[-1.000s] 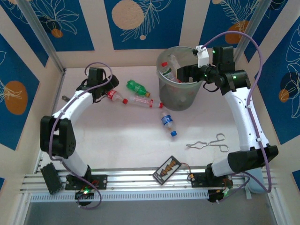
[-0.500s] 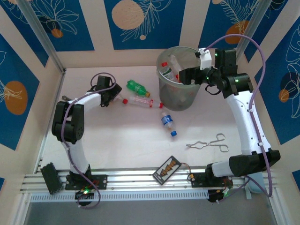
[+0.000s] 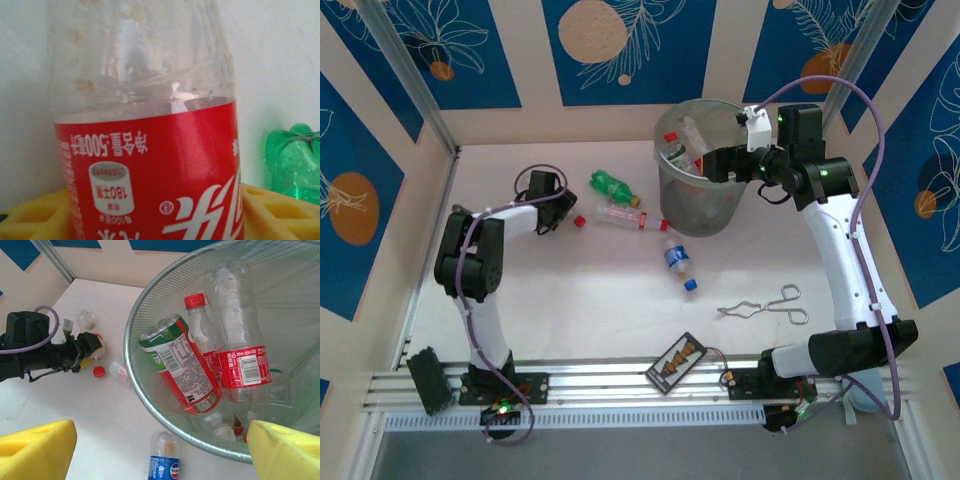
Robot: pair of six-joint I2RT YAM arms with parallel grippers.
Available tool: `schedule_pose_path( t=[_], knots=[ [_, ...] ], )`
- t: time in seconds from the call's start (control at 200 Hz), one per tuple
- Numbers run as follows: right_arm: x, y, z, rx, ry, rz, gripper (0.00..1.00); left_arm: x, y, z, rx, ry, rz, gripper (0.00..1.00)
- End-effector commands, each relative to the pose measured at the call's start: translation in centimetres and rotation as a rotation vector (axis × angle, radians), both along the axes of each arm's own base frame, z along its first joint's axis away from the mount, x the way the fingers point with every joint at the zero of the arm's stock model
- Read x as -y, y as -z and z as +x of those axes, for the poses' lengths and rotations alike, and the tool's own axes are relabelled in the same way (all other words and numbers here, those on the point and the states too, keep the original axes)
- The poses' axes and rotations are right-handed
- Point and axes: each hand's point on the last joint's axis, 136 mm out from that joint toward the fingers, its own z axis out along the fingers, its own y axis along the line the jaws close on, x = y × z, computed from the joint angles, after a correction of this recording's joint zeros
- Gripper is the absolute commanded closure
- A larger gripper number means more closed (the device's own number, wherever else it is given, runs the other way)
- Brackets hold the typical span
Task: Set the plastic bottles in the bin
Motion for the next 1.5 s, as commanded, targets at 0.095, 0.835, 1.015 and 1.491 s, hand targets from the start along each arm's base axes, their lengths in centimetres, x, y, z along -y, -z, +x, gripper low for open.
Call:
schedule_pose_path(
  t=[0.095,0.835,1.015,1.491],
  knots=[
    [0.3,-0.1,-0.3,0.001,0.01,0.009,0.12,-0.5,-0.7,-0.5,0.016,0.02,0.027,0.44],
    [-2.3,-1.5,0.2,0.01,-0.052,0.008,0.12,2.6,-14.1,-4.0,0.319,0.425,0.135,0.68],
    [-7.1,-4.1,-0.2,0.055,-0.177,0.077,0.12,6.1,-18.4,-7.5,0.501,0.663,0.144,0.69],
    [-19.7,-4.8,1.3,-0.089,-0.399,0.341,0.04,12.9,-22.4,-14.7,0.852,0.898,0.207,1.0]
  ],
)
